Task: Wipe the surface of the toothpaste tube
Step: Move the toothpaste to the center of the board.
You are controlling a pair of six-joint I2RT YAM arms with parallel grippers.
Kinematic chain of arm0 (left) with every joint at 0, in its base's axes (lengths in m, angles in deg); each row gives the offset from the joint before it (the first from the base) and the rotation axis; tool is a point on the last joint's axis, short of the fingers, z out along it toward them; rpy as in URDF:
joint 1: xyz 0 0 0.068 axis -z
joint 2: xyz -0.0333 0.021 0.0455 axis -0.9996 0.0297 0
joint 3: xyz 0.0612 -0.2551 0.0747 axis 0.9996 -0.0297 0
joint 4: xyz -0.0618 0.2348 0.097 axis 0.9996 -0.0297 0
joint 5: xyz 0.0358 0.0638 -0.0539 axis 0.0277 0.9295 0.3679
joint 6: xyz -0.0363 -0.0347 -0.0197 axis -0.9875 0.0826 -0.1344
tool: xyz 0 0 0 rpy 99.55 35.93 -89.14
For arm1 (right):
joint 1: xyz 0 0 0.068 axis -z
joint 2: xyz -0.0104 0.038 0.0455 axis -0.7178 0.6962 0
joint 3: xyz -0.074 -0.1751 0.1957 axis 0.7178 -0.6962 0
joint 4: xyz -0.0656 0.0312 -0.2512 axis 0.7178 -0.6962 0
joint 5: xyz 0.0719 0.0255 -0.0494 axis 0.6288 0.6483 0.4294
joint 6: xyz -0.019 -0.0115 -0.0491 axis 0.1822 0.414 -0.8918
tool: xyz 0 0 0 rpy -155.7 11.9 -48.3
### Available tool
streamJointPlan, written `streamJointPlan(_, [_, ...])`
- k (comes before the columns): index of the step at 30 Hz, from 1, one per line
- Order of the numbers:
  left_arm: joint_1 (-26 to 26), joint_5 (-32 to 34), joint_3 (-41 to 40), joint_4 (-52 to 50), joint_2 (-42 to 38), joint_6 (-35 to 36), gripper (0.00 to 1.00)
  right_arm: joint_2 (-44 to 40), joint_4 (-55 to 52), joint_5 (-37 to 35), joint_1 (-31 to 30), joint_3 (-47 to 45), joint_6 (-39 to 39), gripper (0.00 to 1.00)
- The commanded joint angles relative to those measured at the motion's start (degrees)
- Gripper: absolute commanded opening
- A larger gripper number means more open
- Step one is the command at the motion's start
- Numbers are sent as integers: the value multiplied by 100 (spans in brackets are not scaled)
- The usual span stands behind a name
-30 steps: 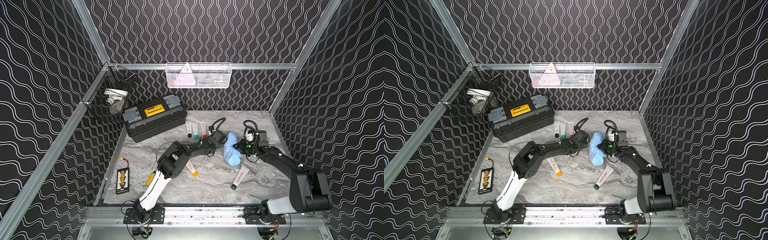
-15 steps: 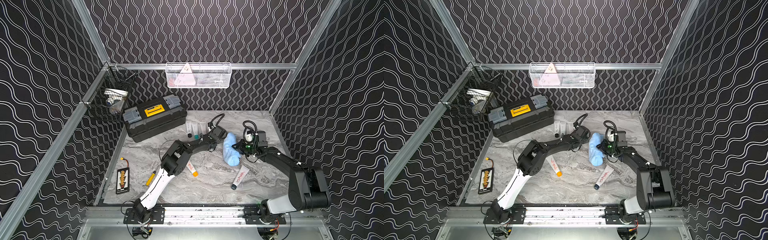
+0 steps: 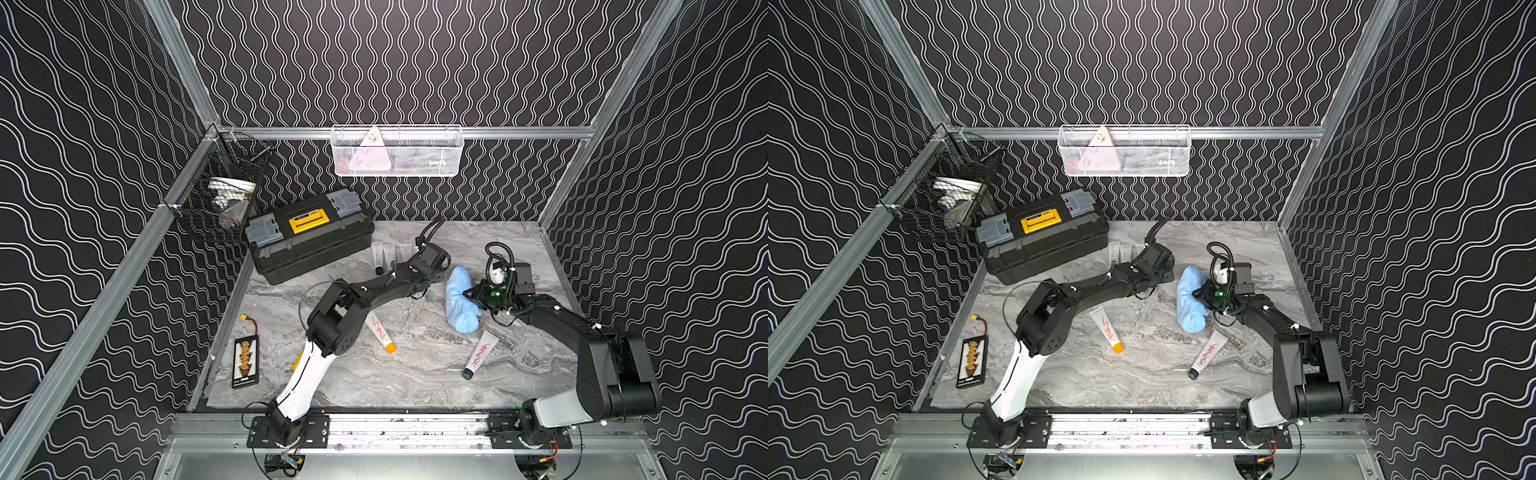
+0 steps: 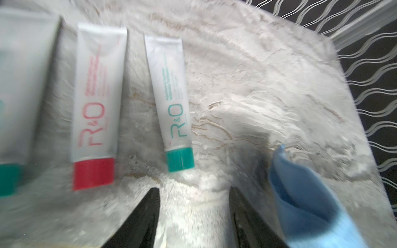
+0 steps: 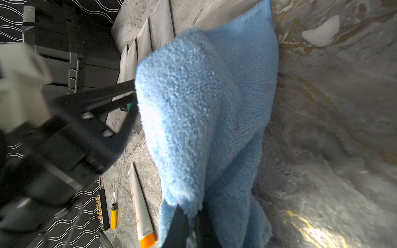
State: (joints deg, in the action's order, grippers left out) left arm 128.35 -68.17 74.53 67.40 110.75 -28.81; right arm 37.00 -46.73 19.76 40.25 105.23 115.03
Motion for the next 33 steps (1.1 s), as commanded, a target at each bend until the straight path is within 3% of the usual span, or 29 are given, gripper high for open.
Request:
streamJointPlan(1, [18,109,-386,-3,-553,271,56,-77,176,-40,-8,-23,53,0])
streamJointPlan(12, [154,557,-2309,-718,-2716,441,56,-136,227,-16,-8,2,-25,0])
streamJointPlan(22, [221,543,-4185,-1498,-4212,-218,58,-54,346,-106,-12,-68,-89,0])
streamJointPlan(27, [501,442,-4735,-1628,-4409,-591,59,-25,243,-349,-32,-79,-167,0])
streamJointPlan(33, [918,249,-4931,-1498,-3921,-893,60,-12,377,-333,-38,-118,-138,0])
